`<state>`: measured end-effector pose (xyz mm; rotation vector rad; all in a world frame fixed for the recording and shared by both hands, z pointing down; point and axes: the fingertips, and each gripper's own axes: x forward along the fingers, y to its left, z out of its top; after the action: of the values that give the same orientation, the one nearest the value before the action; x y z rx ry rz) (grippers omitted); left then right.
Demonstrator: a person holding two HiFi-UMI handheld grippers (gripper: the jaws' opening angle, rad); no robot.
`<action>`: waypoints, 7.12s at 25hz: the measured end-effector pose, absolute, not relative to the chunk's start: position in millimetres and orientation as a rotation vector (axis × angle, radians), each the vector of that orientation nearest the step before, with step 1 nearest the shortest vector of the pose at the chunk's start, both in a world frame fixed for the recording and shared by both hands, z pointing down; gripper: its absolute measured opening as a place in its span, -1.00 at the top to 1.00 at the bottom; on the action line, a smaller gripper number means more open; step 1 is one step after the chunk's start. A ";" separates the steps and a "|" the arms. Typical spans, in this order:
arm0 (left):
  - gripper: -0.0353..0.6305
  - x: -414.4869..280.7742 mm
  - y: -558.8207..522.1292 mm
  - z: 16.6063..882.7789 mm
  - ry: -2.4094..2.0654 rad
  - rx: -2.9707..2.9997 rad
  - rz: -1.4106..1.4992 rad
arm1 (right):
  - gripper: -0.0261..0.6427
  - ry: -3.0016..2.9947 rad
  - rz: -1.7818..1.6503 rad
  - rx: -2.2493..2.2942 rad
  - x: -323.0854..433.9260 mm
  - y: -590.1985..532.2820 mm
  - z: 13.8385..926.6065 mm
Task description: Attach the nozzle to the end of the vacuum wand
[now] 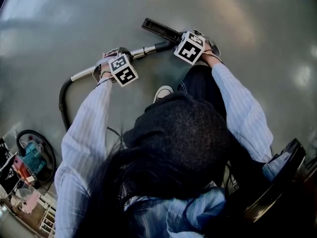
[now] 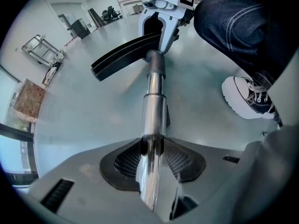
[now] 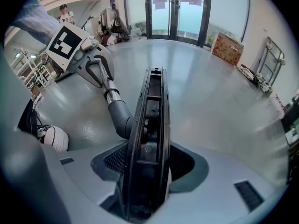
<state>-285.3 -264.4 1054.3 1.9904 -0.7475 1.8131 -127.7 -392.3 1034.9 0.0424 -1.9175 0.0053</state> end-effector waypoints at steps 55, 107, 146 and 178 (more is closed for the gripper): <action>0.87 -186.1 -296.3 856.0 -1.208 1.899 0.596 | 0.89 -2.349 0.828 0.700 -44.7 -349.9 884.6; 0.87 -57.2 -50.2 184.0 -1.348 1.786 0.026 | 0.89 -2.273 0.806 0.885 64.4 -85.1 205.5; 0.87 -176.2 228.4 147.0 -1.147 2.118 -0.031 | 0.89 -2.199 0.771 1.049 -86.1 210.3 197.7; 0.87 3.5 444.0 144.8 -1.303 2.030 0.054 | 0.89 -2.304 0.806 0.976 95.0 411.2 208.3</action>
<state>3.5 444.0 144.8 2.0305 -1.3030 0.0540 95.0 411.2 208.3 0.9762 -2.3037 0.8063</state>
